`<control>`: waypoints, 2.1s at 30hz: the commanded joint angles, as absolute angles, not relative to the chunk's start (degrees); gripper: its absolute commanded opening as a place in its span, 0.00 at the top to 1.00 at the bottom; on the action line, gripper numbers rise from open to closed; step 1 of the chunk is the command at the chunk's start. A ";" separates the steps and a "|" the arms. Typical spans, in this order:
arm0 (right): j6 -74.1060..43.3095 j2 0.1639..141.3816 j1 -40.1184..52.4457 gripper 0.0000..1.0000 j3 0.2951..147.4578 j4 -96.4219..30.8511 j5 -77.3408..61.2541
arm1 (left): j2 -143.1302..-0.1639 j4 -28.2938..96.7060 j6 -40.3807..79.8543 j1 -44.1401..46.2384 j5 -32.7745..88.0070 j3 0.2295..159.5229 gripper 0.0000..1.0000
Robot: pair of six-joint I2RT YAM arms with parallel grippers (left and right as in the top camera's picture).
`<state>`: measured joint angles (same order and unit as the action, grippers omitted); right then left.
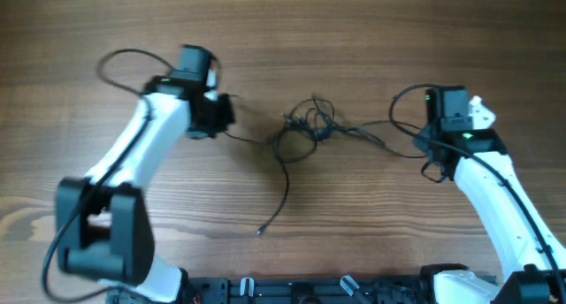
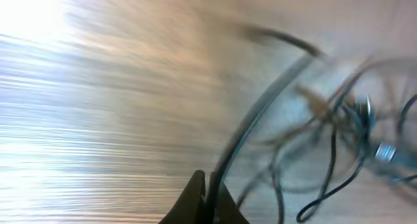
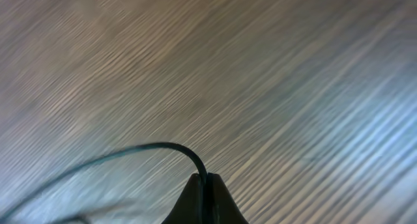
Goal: Untangle cables
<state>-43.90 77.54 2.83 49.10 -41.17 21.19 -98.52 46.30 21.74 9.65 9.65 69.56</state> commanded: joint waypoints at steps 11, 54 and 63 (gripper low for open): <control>-43.09 77.43 -3.14 0.96 49.39 -39.68 9.37 | -87.48 46.13 21.45 -0.49 14.96 69.28 0.96; -25.56 77.43 -3.07 0.96 49.39 -31.79 -20.86 | -105.36 27.94 51.51 34.85 6.94 69.28 0.37; -25.52 77.43 -3.07 0.96 49.39 -32.21 -20.84 | -106.67 27.92 51.46 38.76 5.78 69.28 0.44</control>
<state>-26.68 77.54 -3.01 49.08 -31.94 -19.51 -105.54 27.99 50.76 37.95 7.90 69.52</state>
